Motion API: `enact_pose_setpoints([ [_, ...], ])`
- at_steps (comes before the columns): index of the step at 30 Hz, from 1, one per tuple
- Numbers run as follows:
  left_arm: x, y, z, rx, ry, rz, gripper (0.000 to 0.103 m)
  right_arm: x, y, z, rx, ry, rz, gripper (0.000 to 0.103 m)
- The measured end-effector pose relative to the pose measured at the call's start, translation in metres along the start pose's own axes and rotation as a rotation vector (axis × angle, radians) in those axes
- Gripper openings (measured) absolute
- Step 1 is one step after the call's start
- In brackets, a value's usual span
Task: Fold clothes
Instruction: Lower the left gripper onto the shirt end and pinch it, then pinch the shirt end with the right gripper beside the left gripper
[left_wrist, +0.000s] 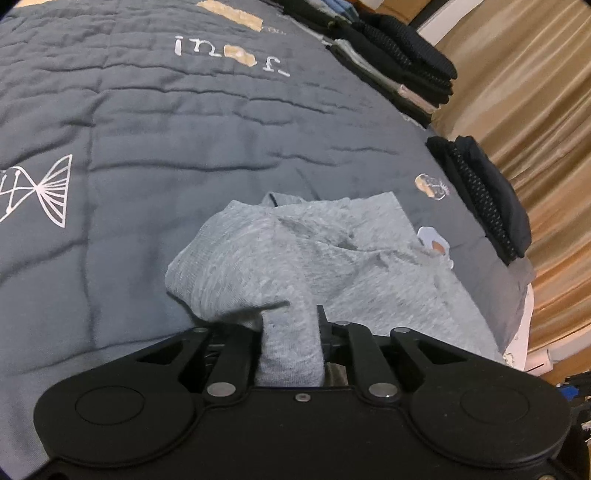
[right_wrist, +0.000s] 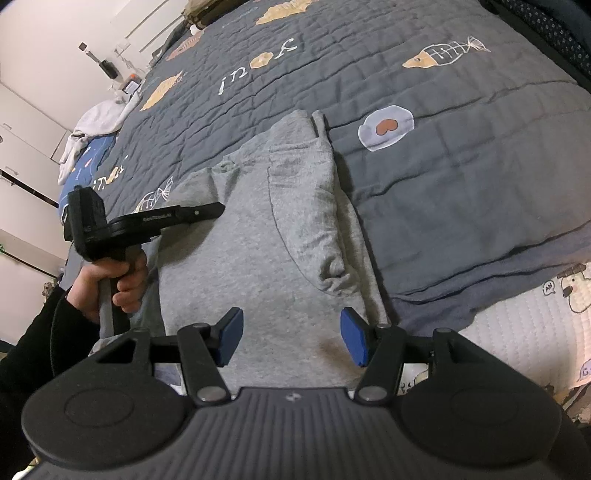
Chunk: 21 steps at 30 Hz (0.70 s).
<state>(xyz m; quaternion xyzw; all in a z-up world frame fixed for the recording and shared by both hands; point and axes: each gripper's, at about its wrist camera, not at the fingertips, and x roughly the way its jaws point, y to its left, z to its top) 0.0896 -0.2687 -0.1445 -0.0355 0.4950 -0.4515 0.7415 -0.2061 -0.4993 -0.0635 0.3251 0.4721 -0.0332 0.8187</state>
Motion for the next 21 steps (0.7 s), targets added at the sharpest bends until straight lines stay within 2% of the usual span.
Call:
enact_pose_setpoints([
  [7,0.002,0.0,-0.001,0.013,0.016,0.011,0.011,0.002,-0.013,0.005,-0.01,0.008,0.027,0.057],
  [11,0.002,-0.001,-0.001,0.021,0.021,0.015,0.012,0.003,-0.03,0.01,-0.033,0.044,0.082,0.057],
  [16,0.003,-0.001,0.0,0.027,0.028,0.016,0.013,0.016,-0.049,0.014,-0.071,0.091,0.092,0.058],
  [21,0.004,0.0,-0.001,0.022,0.026,0.014,0.013,0.035,-0.066,0.016,-0.033,0.154,0.173,0.062],
])
